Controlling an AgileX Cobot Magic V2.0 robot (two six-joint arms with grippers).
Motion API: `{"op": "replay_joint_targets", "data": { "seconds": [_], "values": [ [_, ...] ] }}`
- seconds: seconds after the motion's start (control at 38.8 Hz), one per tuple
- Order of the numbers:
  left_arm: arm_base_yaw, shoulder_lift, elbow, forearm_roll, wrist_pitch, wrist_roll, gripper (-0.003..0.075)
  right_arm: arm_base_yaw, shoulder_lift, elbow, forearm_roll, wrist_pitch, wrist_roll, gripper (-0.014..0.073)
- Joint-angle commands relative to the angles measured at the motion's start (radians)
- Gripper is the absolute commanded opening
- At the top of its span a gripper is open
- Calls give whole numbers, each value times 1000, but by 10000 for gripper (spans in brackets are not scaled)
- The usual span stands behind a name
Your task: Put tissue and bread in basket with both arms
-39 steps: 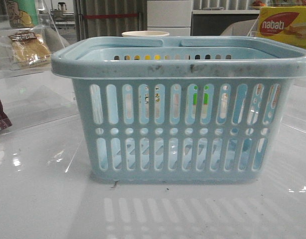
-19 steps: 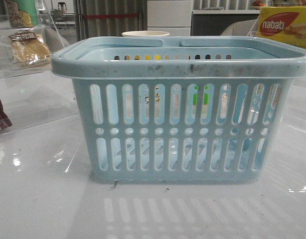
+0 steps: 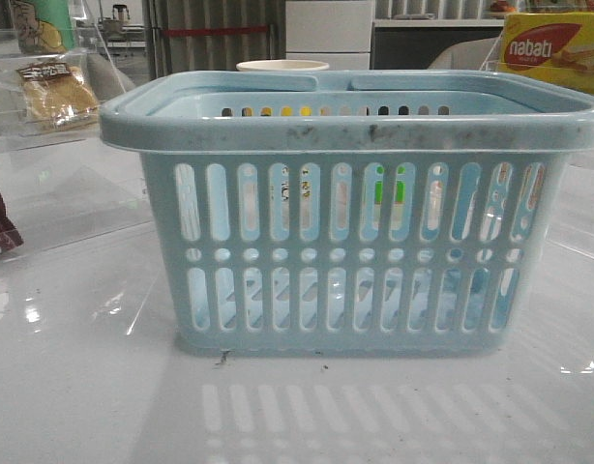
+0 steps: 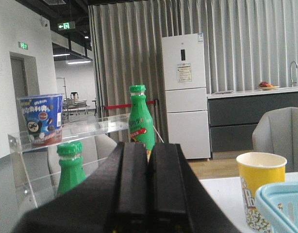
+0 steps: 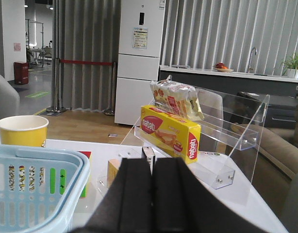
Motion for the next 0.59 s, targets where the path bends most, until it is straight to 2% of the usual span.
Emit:
{"op": "replay_joint_targets", "data": {
  "seconds": [0.0, 0.1, 0.18, 0.33, 0.57],
  "values": [
    [1, 87, -138, -8, 19, -10, 91, 2, 104, -146, -7, 28, -5, 54],
    [1, 185, -256, -56, 151, -10, 91, 2, 216, -274, -7, 149, -5, 54],
    [1, 242, -286, -93, 215, -10, 90, 2, 283, -315, -7, 212, -5, 54],
    [1, 312, -267, -93, 275, -10, 91, 2, 386, -318, -7, 309, -5, 54],
    [1, 353, -211, -93, 287, -10, 91, 2, 475, -318, -8, 404, -5, 54]
  ]
}}
